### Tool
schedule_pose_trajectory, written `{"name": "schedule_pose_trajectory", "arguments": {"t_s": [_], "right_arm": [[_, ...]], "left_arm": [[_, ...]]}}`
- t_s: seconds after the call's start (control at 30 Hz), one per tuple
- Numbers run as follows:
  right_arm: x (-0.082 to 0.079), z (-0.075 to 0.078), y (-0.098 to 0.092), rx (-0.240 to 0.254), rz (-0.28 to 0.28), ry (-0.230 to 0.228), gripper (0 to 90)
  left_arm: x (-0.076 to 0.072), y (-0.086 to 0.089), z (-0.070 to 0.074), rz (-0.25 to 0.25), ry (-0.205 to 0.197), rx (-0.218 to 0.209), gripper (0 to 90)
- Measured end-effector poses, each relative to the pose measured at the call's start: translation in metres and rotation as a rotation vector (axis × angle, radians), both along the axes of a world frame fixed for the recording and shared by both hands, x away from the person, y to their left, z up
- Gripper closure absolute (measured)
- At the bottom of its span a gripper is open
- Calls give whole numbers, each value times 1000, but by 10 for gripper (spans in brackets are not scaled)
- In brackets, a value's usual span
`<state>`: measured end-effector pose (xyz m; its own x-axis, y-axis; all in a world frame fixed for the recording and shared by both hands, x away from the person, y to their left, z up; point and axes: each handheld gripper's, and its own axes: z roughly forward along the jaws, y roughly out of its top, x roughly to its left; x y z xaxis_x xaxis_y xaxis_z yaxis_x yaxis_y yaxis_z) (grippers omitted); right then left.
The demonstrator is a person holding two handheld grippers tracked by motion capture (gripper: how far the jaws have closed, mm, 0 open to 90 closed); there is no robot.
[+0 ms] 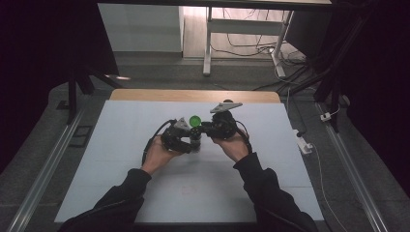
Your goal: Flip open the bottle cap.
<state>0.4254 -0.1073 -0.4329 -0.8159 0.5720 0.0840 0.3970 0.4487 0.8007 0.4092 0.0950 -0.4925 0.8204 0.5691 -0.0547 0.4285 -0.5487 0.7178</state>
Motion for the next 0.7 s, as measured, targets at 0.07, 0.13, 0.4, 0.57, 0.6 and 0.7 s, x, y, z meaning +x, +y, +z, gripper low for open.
{"name": "schedule_pose_trajectory", "arguments": {"t_s": [0.07,0.13,0.4,0.57,0.6,0.7], "right_arm": [[-1,0,-2,4,3,3,677],[-3,0,-3,-2,0,7,635],[-14,1,-10,-11,-7,18,457],[-21,2,-16,-2,-16,29,358],[-22,2,-17,-1,-15,26,339],[-28,2,-22,2,-15,38,284]], "left_arm": [[0,4,1,3,22,-18,320],[0,7,1,4,46,-34,283],[-9,22,7,12,106,-62,177],[-20,31,13,42,134,-77,161],[-23,33,15,38,135,-77,156],[-34,38,19,39,139,-78,125]]}}
